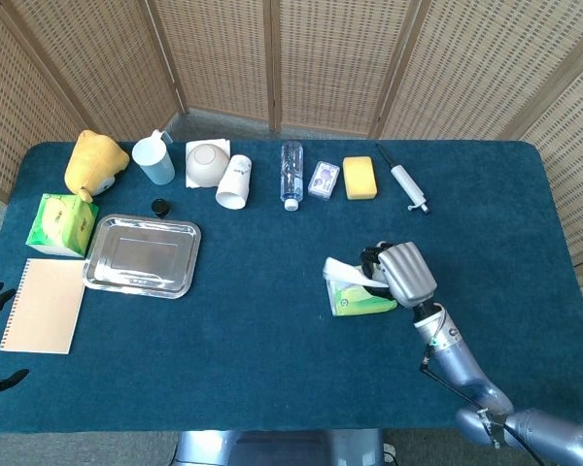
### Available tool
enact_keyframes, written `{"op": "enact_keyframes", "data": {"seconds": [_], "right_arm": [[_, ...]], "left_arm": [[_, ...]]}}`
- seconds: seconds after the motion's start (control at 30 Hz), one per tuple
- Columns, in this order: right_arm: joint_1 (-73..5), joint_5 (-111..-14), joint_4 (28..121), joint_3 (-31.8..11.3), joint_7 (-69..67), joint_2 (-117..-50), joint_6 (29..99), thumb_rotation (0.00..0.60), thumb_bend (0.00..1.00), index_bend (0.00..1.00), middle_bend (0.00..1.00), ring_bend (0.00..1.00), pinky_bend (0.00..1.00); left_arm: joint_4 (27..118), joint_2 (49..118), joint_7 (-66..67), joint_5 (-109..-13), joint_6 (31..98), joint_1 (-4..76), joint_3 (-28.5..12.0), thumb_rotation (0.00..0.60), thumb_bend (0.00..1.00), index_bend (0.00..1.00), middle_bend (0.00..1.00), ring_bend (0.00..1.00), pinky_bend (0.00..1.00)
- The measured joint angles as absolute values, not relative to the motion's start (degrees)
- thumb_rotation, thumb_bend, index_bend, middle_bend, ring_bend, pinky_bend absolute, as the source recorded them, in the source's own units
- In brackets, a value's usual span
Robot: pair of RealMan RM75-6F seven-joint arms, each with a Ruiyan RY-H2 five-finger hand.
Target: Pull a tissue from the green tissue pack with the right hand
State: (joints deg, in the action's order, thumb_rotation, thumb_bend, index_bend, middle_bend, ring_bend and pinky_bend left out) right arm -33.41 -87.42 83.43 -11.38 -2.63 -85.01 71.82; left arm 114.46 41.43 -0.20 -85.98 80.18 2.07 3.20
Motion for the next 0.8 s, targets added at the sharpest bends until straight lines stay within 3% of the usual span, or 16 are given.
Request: {"op": "enact_keyframes", "data": {"seconds": [0.17, 0.4, 0.8], "right_arm": [[-34.42, -89.54, 89.11, -11.76, -2.68, -84.19, 72.26, 0.600, 0.45, 0.70, 0.70, 0.64, 0.79], [-37.88, -90.51, 94.80, -11.01, -2.47, -84.65, 67.04, 0.600, 0.45, 0.70, 0.70, 0.64, 0.79], [-42.92, -88.49, 92.75, -6.86, 0.78, -92.59, 55.92, 0.600, 0.45, 0.70, 0.70, 0.64, 0.79]], "left_arm": [[114.37, 41.35, -0.50, -86.01, 80.01, 2.14, 3.21, 0.600, 0.00, 0.00, 0.00, 0.00, 0.00], [114.23, 41.21, -0.93, -85.98, 79.93, 2.18, 3.21, 0.600, 0.00, 0.00, 0.00, 0.00, 0.00], [113.83, 40.80, -2.33, -86.05, 79.64, 2.26, 3.29, 0.600, 0.00, 0.00, 0.00, 0.00, 0.00]]}}
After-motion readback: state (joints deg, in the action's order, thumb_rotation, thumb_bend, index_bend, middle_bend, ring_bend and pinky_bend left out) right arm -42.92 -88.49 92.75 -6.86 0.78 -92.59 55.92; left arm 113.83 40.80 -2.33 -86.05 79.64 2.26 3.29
